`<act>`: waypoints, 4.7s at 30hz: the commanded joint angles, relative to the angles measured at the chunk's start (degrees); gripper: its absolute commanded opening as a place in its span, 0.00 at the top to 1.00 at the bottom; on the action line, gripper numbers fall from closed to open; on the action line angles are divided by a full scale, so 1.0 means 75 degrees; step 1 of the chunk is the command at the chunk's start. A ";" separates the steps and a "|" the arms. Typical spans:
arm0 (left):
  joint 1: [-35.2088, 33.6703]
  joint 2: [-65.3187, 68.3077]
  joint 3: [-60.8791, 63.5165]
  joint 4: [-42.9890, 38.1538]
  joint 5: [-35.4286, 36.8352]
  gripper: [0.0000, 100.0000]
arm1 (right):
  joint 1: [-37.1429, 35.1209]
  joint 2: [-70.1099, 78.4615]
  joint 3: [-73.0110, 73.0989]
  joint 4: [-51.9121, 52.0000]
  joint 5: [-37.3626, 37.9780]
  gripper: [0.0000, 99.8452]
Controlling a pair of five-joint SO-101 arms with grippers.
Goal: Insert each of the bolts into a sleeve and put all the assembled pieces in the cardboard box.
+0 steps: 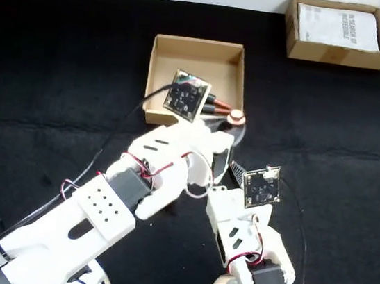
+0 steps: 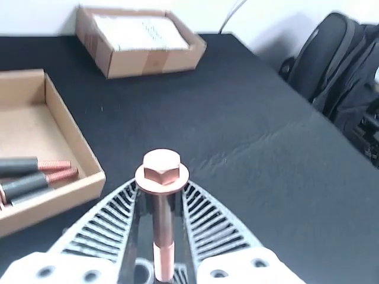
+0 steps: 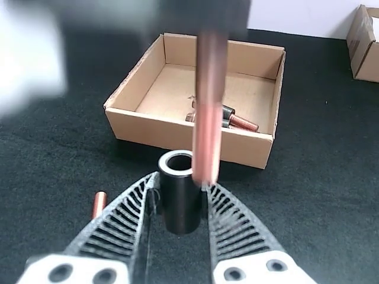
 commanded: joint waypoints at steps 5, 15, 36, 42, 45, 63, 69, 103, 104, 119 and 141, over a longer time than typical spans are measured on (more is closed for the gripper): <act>0.0006 -0.0334 -0.0744 0.0305 -0.0082 0.99 | 0.0006 -0.0147 -0.0147 -0.0147 0.0082 0.99; -0.0029 -0.0334 -0.0510 0.0293 -0.0094 0.99 | 0.0006 -0.0147 -0.0135 -0.0147 0.0082 0.99; -0.0029 -0.0311 0.0721 -0.0481 -0.0574 0.99 | 0.0311 -0.0147 -0.0147 -0.0170 0.0094 0.99; -0.0029 -0.0240 0.0815 -0.1266 -0.0574 0.99 | 0.0170 -0.0147 -0.0158 -0.0147 0.0094 0.99; -0.0170 -0.0088 0.0791 -0.1301 -0.0586 0.99 | 0.0123 -0.0147 -0.0205 -0.0147 0.0094 0.99; -0.0264 -0.0064 0.1506 -0.1325 -0.0586 0.99 | 0.0135 -0.0147 -0.0217 -0.0147 0.0504 0.99; -0.0252 -0.0064 0.1682 -0.1289 -0.0586 0.97 | 0.0135 -0.0147 -0.0217 -0.0147 0.0504 0.99; -0.1319 -0.5105 -0.0428 0.6283 -0.1160 0.98 | 0.0158 0.5410 -0.4964 -0.1061 0.1735 0.99; -0.1530 -0.5456 -0.0158 0.6271 -0.1196 0.98 | 0.0135 0.5832 -0.5292 -0.1061 0.2016 0.99; -0.6547 -0.8621 0.3768 0.5497 -0.1172 0.99 | 0.0182 1.1763 -0.7168 -0.3909 0.8592 0.99; -0.8270 -0.8668 0.6371 0.5017 -0.1231 0.99 | 0.0100 1.6205 -1.1786 -0.0205 0.7877 0.84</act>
